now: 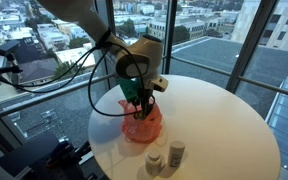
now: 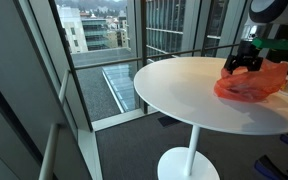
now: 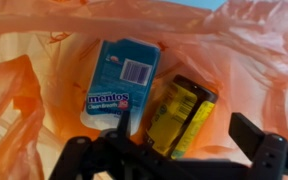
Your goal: Remove the blue bottle from the plastic bag and put it on the table top
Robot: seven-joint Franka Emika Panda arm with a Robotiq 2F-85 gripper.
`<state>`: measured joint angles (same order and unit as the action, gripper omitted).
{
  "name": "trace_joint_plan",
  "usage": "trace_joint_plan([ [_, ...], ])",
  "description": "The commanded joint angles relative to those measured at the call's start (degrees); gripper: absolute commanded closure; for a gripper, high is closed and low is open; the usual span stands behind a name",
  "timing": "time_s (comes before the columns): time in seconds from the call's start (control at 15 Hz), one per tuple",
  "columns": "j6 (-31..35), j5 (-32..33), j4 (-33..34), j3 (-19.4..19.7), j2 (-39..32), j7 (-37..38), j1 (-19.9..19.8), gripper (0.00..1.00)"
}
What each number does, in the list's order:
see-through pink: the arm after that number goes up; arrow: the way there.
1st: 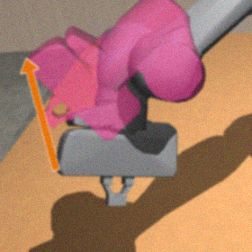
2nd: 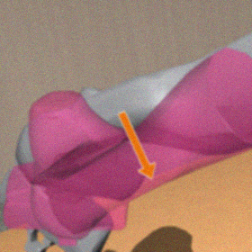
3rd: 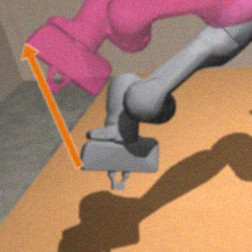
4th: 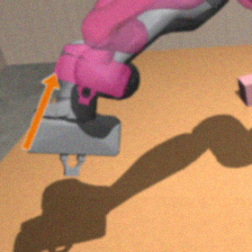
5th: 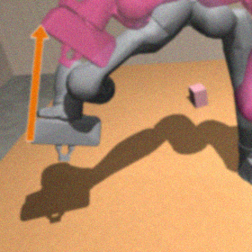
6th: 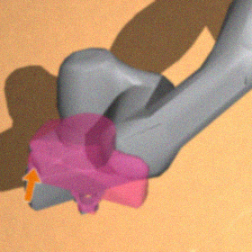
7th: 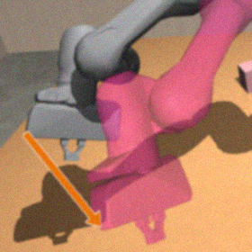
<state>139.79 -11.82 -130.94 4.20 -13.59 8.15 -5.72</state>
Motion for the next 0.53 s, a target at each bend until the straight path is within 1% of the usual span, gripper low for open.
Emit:
trace_joint_plan([
  [0.0,-0.4,-2.5,-0.1,0.4,0.3,-0.8,-1.2,0.0],
  [0.47,-0.7,-5.3,0.1,0.7,0.0,-0.7,-2.3,0.0],
])
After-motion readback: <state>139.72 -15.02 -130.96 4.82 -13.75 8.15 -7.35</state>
